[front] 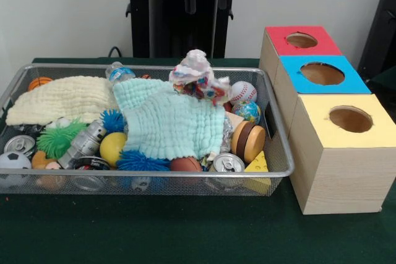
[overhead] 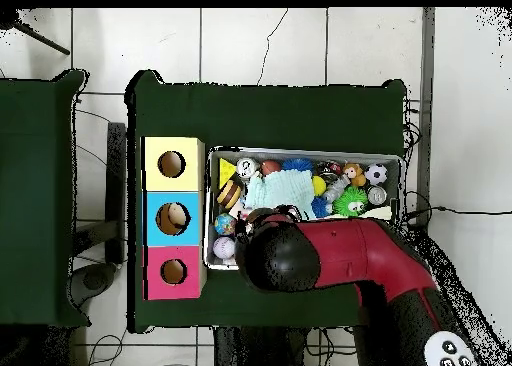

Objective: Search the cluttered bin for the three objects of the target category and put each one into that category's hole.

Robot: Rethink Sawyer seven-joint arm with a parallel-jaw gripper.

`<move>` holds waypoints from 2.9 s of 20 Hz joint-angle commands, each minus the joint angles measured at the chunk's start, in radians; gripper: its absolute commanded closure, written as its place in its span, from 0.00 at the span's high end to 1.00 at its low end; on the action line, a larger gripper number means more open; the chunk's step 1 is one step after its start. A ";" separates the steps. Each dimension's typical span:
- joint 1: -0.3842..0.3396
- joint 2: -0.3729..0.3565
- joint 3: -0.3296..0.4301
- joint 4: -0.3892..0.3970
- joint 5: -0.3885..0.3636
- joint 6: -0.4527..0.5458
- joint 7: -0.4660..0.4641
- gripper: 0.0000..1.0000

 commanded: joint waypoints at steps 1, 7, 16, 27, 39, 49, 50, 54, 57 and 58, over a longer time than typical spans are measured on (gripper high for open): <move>-0.037 0.026 0.071 0.071 -0.014 0.000 -0.093 1.00; -0.035 0.032 0.071 0.061 -0.034 0.014 -0.087 1.00; -0.022 0.038 0.067 0.049 -0.034 0.028 -0.069 1.00; -0.026 0.027 0.070 0.056 -0.033 0.035 -0.061 1.00; -0.026 0.030 0.067 0.053 -0.040 0.038 -0.057 1.00; -0.025 0.022 0.065 0.045 -0.035 0.057 -0.059 1.00; -0.024 0.022 0.065 0.044 -0.035 0.056 -0.058 1.00; -0.021 0.031 0.060 0.043 -0.048 0.042 -0.052 1.00; -0.024 0.047 0.047 0.047 -0.080 0.021 -0.051 1.00; -0.029 0.058 0.045 0.047 -0.097 0.007 -0.058 1.00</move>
